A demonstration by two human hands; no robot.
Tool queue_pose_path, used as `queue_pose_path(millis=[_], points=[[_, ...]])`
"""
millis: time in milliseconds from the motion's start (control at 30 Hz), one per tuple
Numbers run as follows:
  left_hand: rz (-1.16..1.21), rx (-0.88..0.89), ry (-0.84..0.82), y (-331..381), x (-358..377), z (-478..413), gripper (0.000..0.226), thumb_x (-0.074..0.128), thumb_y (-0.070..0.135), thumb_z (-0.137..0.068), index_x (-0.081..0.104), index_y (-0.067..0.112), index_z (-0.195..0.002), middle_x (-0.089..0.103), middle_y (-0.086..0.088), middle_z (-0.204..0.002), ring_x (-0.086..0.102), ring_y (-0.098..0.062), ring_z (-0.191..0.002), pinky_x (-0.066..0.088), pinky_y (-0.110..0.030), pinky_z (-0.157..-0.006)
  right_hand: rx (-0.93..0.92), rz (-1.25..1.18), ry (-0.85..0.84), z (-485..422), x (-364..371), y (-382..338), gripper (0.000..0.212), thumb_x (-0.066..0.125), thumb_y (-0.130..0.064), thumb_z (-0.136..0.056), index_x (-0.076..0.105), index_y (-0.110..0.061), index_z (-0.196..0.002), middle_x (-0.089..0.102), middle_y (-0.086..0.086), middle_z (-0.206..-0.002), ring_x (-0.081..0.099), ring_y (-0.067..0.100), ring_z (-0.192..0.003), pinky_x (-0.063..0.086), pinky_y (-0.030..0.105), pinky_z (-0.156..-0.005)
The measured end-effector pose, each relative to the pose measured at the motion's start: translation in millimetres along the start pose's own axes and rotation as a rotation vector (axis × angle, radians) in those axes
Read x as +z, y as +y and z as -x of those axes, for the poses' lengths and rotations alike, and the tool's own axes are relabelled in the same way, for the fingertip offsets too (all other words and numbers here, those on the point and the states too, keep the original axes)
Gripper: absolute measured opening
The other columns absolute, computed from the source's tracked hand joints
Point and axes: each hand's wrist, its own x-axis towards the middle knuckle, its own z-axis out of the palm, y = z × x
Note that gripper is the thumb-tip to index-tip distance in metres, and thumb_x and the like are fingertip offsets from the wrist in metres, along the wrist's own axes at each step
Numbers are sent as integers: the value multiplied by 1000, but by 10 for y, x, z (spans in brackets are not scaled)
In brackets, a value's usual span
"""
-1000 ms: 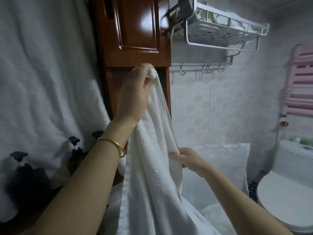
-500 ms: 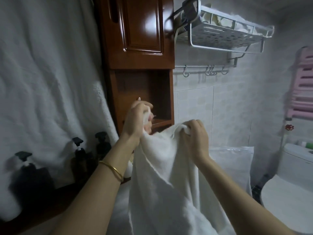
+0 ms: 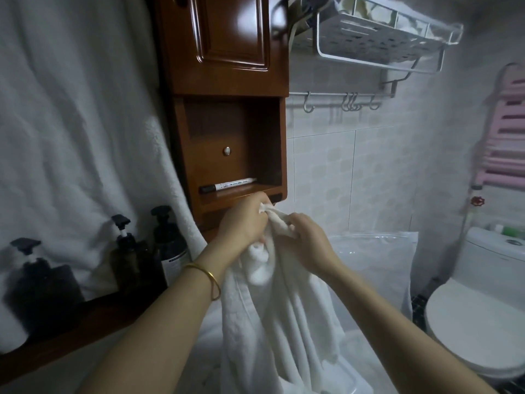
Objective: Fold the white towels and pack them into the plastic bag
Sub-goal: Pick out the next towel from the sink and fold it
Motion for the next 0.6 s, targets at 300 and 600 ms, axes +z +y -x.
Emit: queue_pose_path(millis=[300, 600], points=[[73, 245, 416, 215, -403, -195, 23, 42, 7, -95, 60, 21, -100, 64, 2, -91, 58, -15, -81, 35, -14, -53, 421, -362, -633, 465, 125, 410, 25, 75, -32, -60, 67, -30, -84, 67, -12, -90, 63, 2, -82, 49, 14, -65], [100, 290, 615, 231, -542, -144, 32, 40, 0, -91, 64, 19, -102, 62, -2, -97, 50, -13, -80, 33, -17, -54, 791, 103, -443, 510, 210, 734, 36, 54, -37, -90, 59, -14, -117, 66, 13, -109, 65, 32, -95, 56, 36, -64]])
